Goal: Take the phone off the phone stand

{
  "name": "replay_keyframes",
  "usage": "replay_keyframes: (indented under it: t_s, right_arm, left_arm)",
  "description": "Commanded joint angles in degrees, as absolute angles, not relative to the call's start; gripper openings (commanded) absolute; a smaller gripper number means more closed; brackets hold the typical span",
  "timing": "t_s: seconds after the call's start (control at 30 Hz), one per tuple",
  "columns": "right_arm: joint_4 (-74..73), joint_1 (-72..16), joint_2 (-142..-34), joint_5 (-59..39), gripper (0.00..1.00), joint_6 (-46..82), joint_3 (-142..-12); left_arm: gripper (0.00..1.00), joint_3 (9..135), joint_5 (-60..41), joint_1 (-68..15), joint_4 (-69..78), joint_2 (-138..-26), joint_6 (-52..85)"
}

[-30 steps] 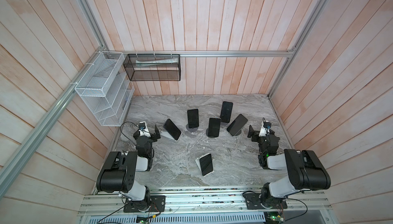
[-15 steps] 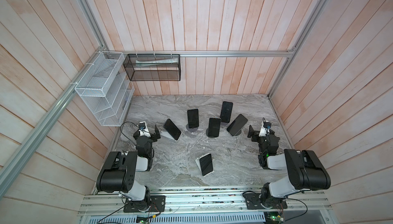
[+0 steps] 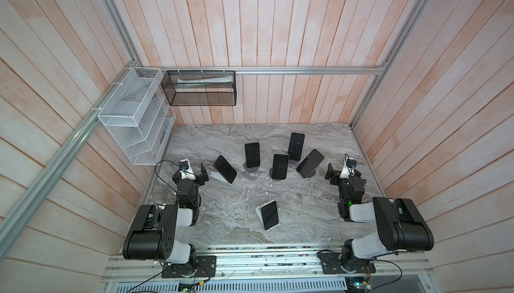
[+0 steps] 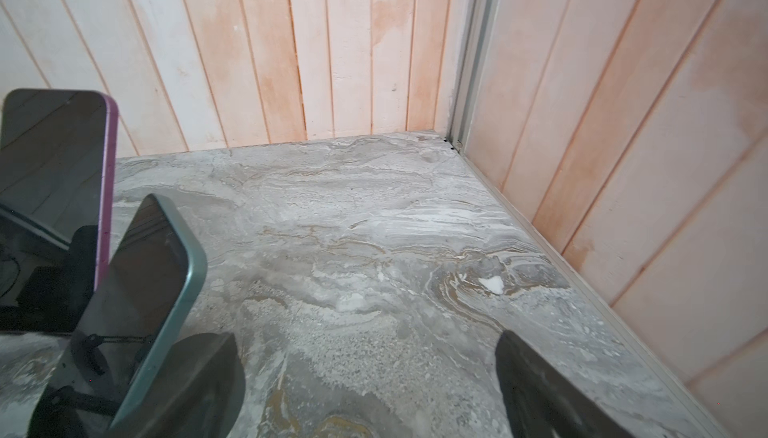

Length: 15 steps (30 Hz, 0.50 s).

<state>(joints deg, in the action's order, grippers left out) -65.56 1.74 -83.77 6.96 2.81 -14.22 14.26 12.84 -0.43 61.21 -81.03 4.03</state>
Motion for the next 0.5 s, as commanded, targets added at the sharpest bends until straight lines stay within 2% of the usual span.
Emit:
replay_keyframes:
  t_s: [0.0, 0.13, 0.2, 0.27, 0.3, 0.4, 0.47]
  right_arm:
    - [-57.3, 1.4, -78.4, 11.6, 0.98, 4.1, -17.1]
    - [-45.2, 0.0, -70.4, 14.6, 0.98, 7.5, -21.3]
    - [-31.1, -0.7, -66.0, 18.5, 0.98, 17.5, -27.2]
    - [-15.4, -0.9, -62.8, 19.0, 0.98, 33.4, -33.6]
    - [-8.9, -0.9, -61.4, 16.9, 0.98, 39.8, -35.9]
    - [0.1, 0.1, -56.7, 6.6, 0.98, 45.2, -38.2]
    - [0.8, 2.9, -53.4, -0.6, 0.98, 50.9, -36.5]
  left_arm:
    - [1.00, 16.9, 15.5, -0.4, 51.5, -73.9, 5.6]
    - [1.00, 22.5, 16.7, -0.4, 34.8, -63.0, 10.4]
    - [1.00, 27.0, 19.8, -0.4, 21.7, -57.0, 18.0]
    - [1.00, 32.2, 21.5, -0.4, 7.0, -52.0, 26.5]
    - [1.00, 34.6, 21.8, -0.4, 0.0, -49.7, 30.9]
    - [1.00, 39.6, 25.7, -0.3, -18.9, -43.5, 44.2]
    - [1.00, 40.3, 29.8, 0.0, -28.0, -38.9, 49.1]
